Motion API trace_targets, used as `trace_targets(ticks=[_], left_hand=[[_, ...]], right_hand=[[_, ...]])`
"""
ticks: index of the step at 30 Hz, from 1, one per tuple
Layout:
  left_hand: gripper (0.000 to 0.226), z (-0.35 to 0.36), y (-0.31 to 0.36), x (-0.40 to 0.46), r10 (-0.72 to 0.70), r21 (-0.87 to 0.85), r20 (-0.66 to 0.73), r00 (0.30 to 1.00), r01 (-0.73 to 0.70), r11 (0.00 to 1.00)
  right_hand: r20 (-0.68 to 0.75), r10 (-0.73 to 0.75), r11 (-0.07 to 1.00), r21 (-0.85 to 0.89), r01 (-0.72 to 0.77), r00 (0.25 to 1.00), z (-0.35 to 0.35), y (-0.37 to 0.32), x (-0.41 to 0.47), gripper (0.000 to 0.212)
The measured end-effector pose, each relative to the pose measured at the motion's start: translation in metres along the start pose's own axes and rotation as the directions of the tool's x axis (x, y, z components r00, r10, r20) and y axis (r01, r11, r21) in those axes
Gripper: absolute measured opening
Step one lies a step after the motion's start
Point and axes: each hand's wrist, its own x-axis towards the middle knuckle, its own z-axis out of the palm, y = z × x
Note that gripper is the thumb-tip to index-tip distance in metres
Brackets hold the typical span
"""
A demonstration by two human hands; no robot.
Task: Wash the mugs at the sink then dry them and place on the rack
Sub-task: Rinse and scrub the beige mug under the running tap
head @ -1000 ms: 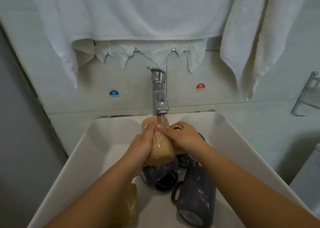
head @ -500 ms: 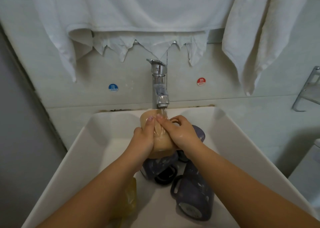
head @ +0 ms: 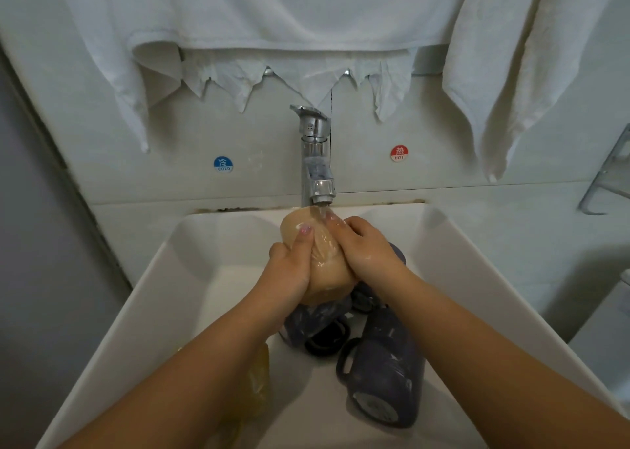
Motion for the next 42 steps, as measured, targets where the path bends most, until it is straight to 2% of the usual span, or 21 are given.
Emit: trace_targets(ticks=[2,4,7,10,12,15,18,20,23,26,30,34,36,39,42], left_hand=[[0.069,-0.005,0.001,0.001,0.008,-0.031,-0.001,1.0,-0.008,0.999],[0.066,-0.007,0.001,0.001,0.018,-0.032,-0.006,1.0,-0.018,0.999],[0.066,-0.004,0.0,-0.001,0.01,0.023,-0.004,1.0,-0.01,1.0],[0.067,0.0,0.0,-0.004,-0.013,0.02,-0.001,1.0,0.013,1.0],[0.069,0.0,-0.001,-0.002,-0.021,0.02,0.027,0.999,0.021,1.0],[0.074,-0.004,0.0,0.0,-0.024,-0.021,0.072,0.997,0.026,0.999],[0.085,-0.009,0.006,0.004,-0.048,-0.086,0.054,0.997,0.052,0.995],[0.08,-0.01,0.01,0.005,-0.075,-0.128,0.037,0.996,0.08,0.989],[0.067,-0.009,0.01,0.002,-0.087,-0.147,0.052,0.995,0.094,0.985],[0.064,-0.008,0.005,0.002,-0.051,-0.123,0.126,0.991,0.066,0.99],[0.078,-0.009,0.004,0.004,-0.052,-0.144,0.103,0.993,0.067,0.987],[0.066,-0.01,0.007,0.003,-0.077,-0.181,0.048,0.996,0.084,0.98],[0.065,-0.012,0.007,0.003,-0.104,-0.174,0.069,0.992,0.114,0.978],[0.068,-0.012,0.004,0.002,-0.067,-0.131,0.17,0.983,0.09,0.987],[0.077,-0.011,0.004,0.003,-0.05,-0.139,0.146,0.988,0.07,0.988]], right_hand=[[0.112,0.005,0.999,0.038,-0.009,0.994,-0.005,0.002,-0.004,0.038],[0.19,0.019,0.998,0.059,-0.031,0.982,-0.007,0.003,-0.007,0.046],[0.127,0.064,0.998,-0.024,-0.061,0.99,-0.002,0.001,-0.007,0.054],[-0.007,0.033,0.997,-0.065,-0.034,0.999,0.005,0.0,-0.004,0.047],[-0.039,0.006,0.997,-0.082,-0.009,0.999,0.004,0.001,-0.003,0.044],[0.009,0.002,0.999,-0.041,-0.002,1.0,-0.002,0.001,-0.006,0.042],[0.1,-0.007,0.999,0.037,0.003,0.995,-0.005,0.001,-0.011,0.038],[0.132,0.0,1.0,0.018,-0.002,0.991,-0.004,0.001,-0.013,0.039],[0.096,0.079,0.995,0.05,-0.084,0.992,-0.002,-0.001,-0.014,0.044],[0.097,0.129,0.987,0.088,-0.137,0.987,-0.007,0.0,-0.013,0.045],[0.138,0.086,0.993,0.068,-0.096,0.987,-0.007,0.002,-0.014,0.042],[0.103,0.067,0.997,0.033,-0.07,0.992,-0.002,0.0,-0.014,0.041],[0.099,0.101,0.992,0.061,-0.107,0.99,-0.003,-0.002,-0.014,0.043],[0.117,0.116,0.991,0.06,-0.124,0.986,-0.008,-0.001,-0.015,0.044],[0.157,0.078,0.997,0.01,-0.08,0.985,-0.01,0.0,-0.015,0.043]])
